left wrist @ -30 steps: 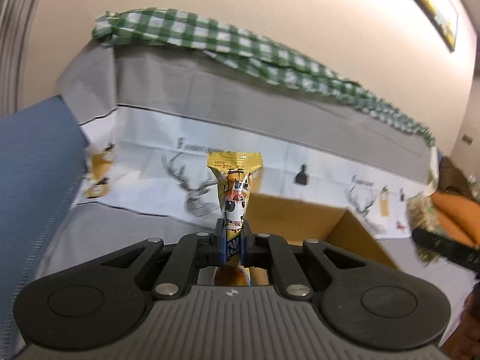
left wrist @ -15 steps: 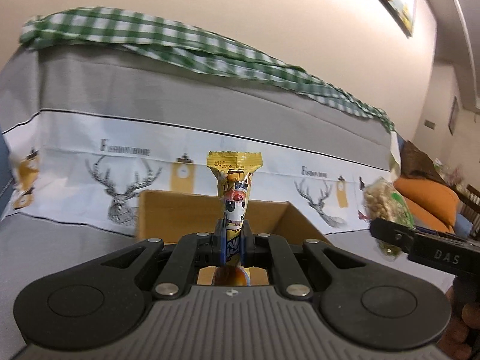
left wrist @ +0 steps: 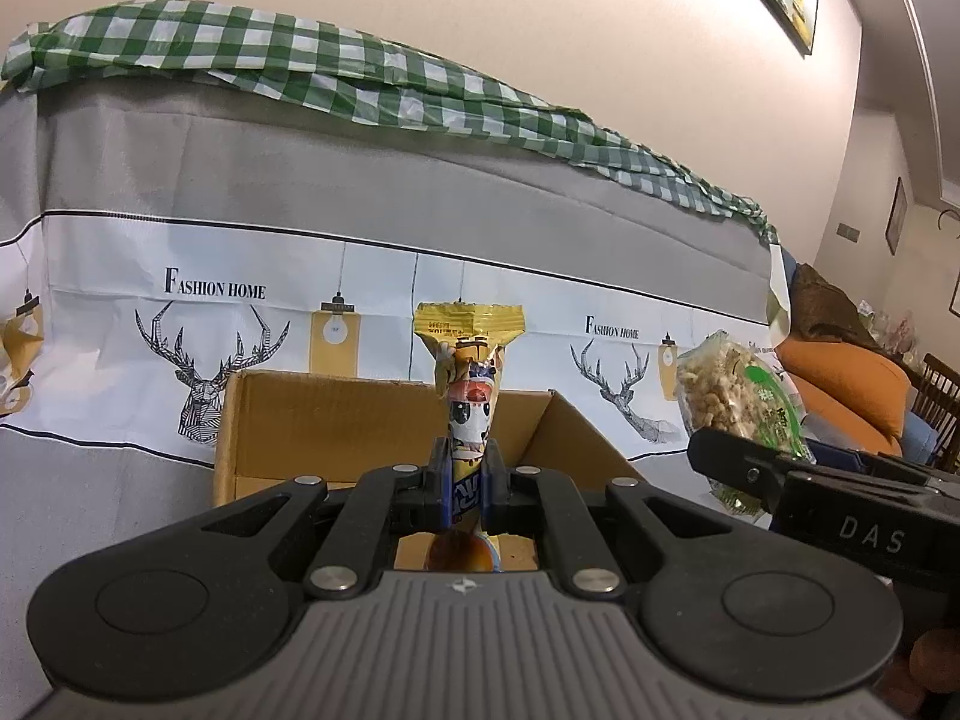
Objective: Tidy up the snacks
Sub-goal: 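Lift both held snacks and carry them over the cardboard box, then open both tools to drop the grain cake and cone snack into the box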
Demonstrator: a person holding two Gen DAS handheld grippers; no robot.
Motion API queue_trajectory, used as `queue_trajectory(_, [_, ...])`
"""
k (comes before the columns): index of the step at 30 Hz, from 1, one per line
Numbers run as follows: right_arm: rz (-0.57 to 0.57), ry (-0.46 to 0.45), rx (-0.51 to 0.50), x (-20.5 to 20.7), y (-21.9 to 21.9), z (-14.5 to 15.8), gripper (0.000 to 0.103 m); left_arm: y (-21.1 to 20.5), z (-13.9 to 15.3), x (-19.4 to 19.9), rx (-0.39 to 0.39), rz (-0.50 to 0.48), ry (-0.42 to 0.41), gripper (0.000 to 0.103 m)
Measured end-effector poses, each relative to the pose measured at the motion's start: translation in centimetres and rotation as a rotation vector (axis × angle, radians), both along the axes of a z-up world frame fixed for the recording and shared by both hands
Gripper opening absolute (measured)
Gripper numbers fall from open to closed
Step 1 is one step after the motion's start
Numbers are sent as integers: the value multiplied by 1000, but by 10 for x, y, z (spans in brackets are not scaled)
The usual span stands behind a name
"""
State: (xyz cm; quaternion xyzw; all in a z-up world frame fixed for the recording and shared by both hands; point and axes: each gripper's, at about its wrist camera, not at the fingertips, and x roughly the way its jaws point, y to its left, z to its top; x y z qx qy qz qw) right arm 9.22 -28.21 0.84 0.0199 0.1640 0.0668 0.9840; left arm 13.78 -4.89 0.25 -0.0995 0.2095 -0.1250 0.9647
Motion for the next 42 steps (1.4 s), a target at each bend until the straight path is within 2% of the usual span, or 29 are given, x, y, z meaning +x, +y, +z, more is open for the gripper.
queue_trajectory(27, [2,3,-13,3,2,-1,79,3,1,0,-24,-5,3,9])
queue_trajectory(29, [0,13,-14,5,2,-3,80,3,1,2,-31,-13,17,28])
queue_trajectory(30, [-10,22,-26,6,4,-5,85,4,0,2,-34,-12,22,52])
queue_trajectory(31, [-25,24,-39,7,5,-5,94,6,0,2,-35,-4,20,58])
queue_trajectory(36, [-47,28,-10,8,0,-5,99,18,1,-3,-39,37,20,65])
queue_trajectory(38, [-53,28,-9,6,-1,-5,101,22,1,-8,-35,53,24,74])
queue_trajectory(40, [-61,22,-12,4,-1,-4,102,23,1,-18,-9,69,1,83])
queue_trajectory(42, [-84,-4,-11,-2,-3,-1,102,23,3,-30,34,69,-19,84])
